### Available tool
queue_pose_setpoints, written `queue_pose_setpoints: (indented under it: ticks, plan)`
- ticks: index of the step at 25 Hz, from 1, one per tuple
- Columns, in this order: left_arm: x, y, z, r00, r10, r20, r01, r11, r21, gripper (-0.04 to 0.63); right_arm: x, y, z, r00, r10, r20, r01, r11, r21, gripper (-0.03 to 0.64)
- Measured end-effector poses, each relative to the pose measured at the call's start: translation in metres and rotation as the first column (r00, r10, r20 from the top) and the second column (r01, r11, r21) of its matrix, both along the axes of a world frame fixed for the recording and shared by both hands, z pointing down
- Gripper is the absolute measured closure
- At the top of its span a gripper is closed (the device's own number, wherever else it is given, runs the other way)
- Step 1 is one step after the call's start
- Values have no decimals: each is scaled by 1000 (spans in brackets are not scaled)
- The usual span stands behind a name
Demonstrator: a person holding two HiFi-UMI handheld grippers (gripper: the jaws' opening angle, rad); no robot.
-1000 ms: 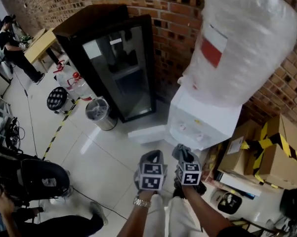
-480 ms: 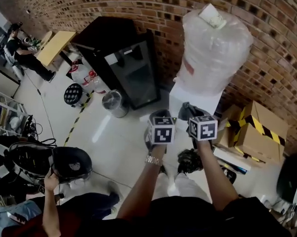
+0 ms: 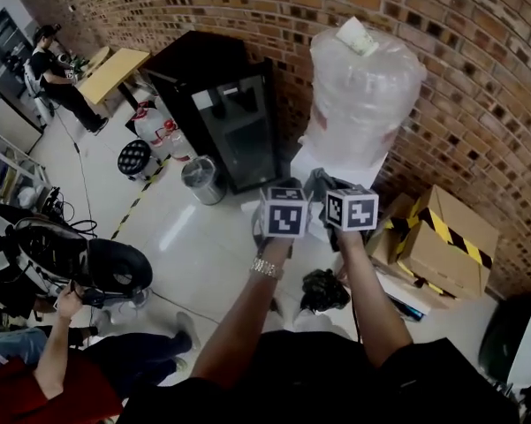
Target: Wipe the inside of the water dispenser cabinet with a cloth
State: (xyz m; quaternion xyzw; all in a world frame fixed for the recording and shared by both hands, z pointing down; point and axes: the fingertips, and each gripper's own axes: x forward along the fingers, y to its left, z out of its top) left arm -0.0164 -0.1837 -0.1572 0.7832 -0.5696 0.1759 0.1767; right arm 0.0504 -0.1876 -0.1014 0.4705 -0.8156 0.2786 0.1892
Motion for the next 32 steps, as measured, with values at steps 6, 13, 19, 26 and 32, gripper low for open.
queue_pose_setpoints:
  ticks: [6,13,19,26,32]
  plan:
    - [-12,42,2,1000,25,4,-25,1000,-12,592,-27,43,-21,999,-41,14,40,999,32,589]
    - [-29,102,-4,996,87,-19,-87,996,12,592,-47,111,-27,1000,6,-12,-6,998,62,589]
    - [-34,152,4,993,115,-17,-115,993,8,592,-51,166,-25,999,22,-26,-20,997,74,589]
    - [-30,174,-4,996,92,-8,-92,996,21,592,-41,181,-40,1000,14,-16,-12,994,111,592]
    - [-28,185,-10,997,71,-3,-71,997,32,592,-44,191,-42,1000,-23,-10,24,994,106,592]
